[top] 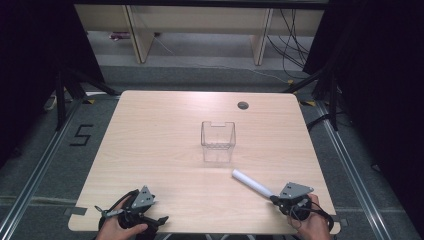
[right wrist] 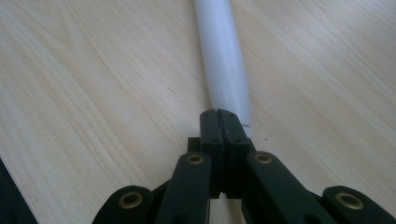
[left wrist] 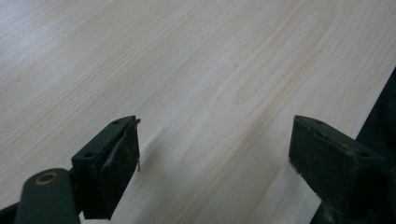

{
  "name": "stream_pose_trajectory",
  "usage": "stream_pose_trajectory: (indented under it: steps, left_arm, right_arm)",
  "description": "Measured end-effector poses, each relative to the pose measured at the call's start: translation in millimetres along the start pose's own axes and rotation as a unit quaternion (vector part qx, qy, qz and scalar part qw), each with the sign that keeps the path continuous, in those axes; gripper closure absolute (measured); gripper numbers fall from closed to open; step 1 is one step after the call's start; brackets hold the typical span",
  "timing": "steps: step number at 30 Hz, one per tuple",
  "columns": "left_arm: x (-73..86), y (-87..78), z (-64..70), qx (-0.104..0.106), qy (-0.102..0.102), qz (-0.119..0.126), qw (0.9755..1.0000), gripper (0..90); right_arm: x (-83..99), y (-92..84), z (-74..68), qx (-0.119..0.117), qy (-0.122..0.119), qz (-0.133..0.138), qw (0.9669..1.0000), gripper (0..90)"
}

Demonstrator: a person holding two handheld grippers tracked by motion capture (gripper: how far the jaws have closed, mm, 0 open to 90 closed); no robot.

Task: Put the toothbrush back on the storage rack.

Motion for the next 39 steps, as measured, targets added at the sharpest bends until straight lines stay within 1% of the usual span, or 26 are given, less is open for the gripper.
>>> stream_pose_trajectory:
  steps: [3, 4, 5, 8, 9, 10, 11, 12, 16, 17, 18, 19, 20, 21, 22, 23, 26, 28, 30, 31, 32, 33, 34, 35, 36, 39]
  left_arm:
    - [0.3, 0.1, 0.3, 0.001, 0.0, -0.001, 1.0, 15.7]
    - [0.5, 0.0, 0.7, 0.001, -0.001, -0.001, 1.0, 15.7]
    - [0.7, -0.3, 0.7, 0.0, -0.002, 0.0, 1.0, 15.7]
    - [0.8, -1.0, 0.1, -0.001, -0.002, 0.0, 1.0, 15.7]
    - [0.8, -1.0, 0.1, -0.001, -0.002, 0.0, 1.0, 15.7]
    - [0.7, -0.5, 0.1, -0.002, -0.003, 0.0, 1.0, 15.7]
    - [0.7, -0.5, 0.1, -0.002, -0.003, 0.0, 1.0, 15.7]
    - [1.0, -0.1, 0.6, -0.001, -0.003, -0.001, 1.0, 15.7]
    - [1.3, -0.6, -0.1, -0.002, -0.003, -0.001, 1.0, 15.7]
    - [1.0, -0.5, 0.1, -0.002, -0.004, -0.001, 1.0, 15.7]
    - [1.0, -0.7, 0.3, -0.001, -0.003, -0.001, 1.0, 15.7]
    - [0.9, -0.7, 0.7, -0.001, -0.003, -0.001, 1.0, 15.7]
    - [0.8, -0.6, 0.6, -0.001, -0.003, 0.0, 1.0, 15.7]
    - [0.8, -0.6, 0.6, -0.001, -0.003, 0.0, 1.0, 15.7]
    - [0.7, -0.6, 0.4, -0.001, -0.004, 0.0, 1.0, 15.7]
    - [0.9, -0.8, 0.2, -0.001, -0.004, 0.0, 1.0, 15.7]
    - [0.9, -0.7, 0.4, 0.0, -0.004, 0.0, 1.0, 15.7]
    - [1.1, -0.6, 0.6, 0.0, -0.003, -0.001, 1.0, 15.7]
    - [0.9, -0.5, 0.5, -0.001, -0.004, 0.0, 1.0, 15.7]
    - [0.9, -0.5, 0.4, -0.001, -0.004, 0.0, 1.0, 15.7]
    - [1.0, -0.7, 0.5, 0.0, -0.004, 0.0, 1.0, 15.7]
    - [1.0, -0.7, 0.5, 0.0, -0.004, 0.0, 1.0, 15.7]
    - [1.1, -0.6, 0.5, 0.0, -0.004, -0.001, 1.0, 15.7]
    - [1.4, -0.6, 0.4, 0.0, -0.004, -0.001, 1.0, 15.7]
    - [1.3, -0.6, 0.4, 0.0, -0.004, -0.001, 1.0, 15.6]
    - [1.2, -0.6, 0.2, 0.0, -0.004, -0.001, 1.0, 15.7]
  right_arm:
    - [0.4, 0.7, 0.8, 0.002, 0.002, -0.002, 1.0, 90.0]
    - [0.0, 0.6, 4.9, 0.008, -0.004, 0.001, 1.0, 90.0]
    - [-0.7, 0.5, 6.1, 0.008, -0.004, 0.004, 0.9999, 90.0]
    - [0.7, -0.4, 10.5, 0.015, 0.009, -0.001, 0.9998, 90.0]
    - [0.7, -0.4, 13.0, 0.017, 0.007, -0.001, 0.9998, 90.0]
    - [0.9, 0.3, 13.4, 0.018, 0.02, -0.003, 0.9996, 90.0]
    - [0.9, 0.3, 13.4, 0.018, 0.02, -0.003, 0.9996, 90.0]
    - [0.4, 1.6, 20.9, 0.024, 0.007, -0.002, 0.9997, 90.0]
    - [0.1, 2.8, 28.8, 0.03, 0.012, -0.007, 0.9995, 90.0]
    - [-0.1, 3.9, 32.3, 0.036, 0.007, -0.006, 0.9993, 90.0]
    - [-0.5, 5.2, 34.7, 0.037, 0.004, -0.006, 0.9993, 90.0]
    - [-0.1, 6.1, 35.0, 0.041, 0.016, -0.009, 0.999, 90.0]
    - [-0.7, 7.4, 36.9, 0.042, 0.017, -0.011, 0.9989, 90.0]
    - [-0.7, 7.4, 36.9, 0.042, 0.017, -0.011, 0.9989, 90.0]
    - [-1.7, 8.3, 40.6, 0.043, 0.009, -0.012, 0.9989, 90.0]
    - [-4.2, 11.1, 45.0, 0.046, 0.009, -0.013, 0.9988, 90.0]
    - [-7.5, 15.3, 49.3, 0.05, 0.004, -0.015, 0.9986, 90.0]
    - [-9.1, 19.2, 50.8, 0.049, 0.006, -0.021, 0.9985, 90.0]
    - [-11.2, 21.9, 53.3, 0.051, 0.0, -0.022, 0.9985, 90.0]
    - [-11.8, 23.0, 51.6, 0.047, 0.013, -0.026, 0.9984, 90.0]
    - [-13.2, 24.9, 54.8, 0.049, 0.002, -0.026, 0.9985, 90.0]
    - [-13.2, 24.9, 54.8, 0.049, 0.002, -0.026, 0.9985, 90.0]
    - [-16.1, 29.1, 56.1, 0.05, 0.014, -0.026, 0.9983, 90.0]
    - [-17.8, 30.6, 60.2, 0.051, 0.003, -0.023, 0.9984, 90.0]
    - [-18.6, 32.2, 60.6, 0.047, 0.006, -0.024, 0.9986, 90.0]
    - [-21.9, 35.5, 63.3, 0.05, 0.006, -0.024, 0.9985, 90.0]
Point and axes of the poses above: each handheld gripper's, and its own axes: y roughly forward along the jaws, x roughly out of its underside, z roughly to its right, the point moved 10 cm from there along y, roughly forward along the jaws, and after that the axes turned 3 degrees about -y, right-handed, at the moved point
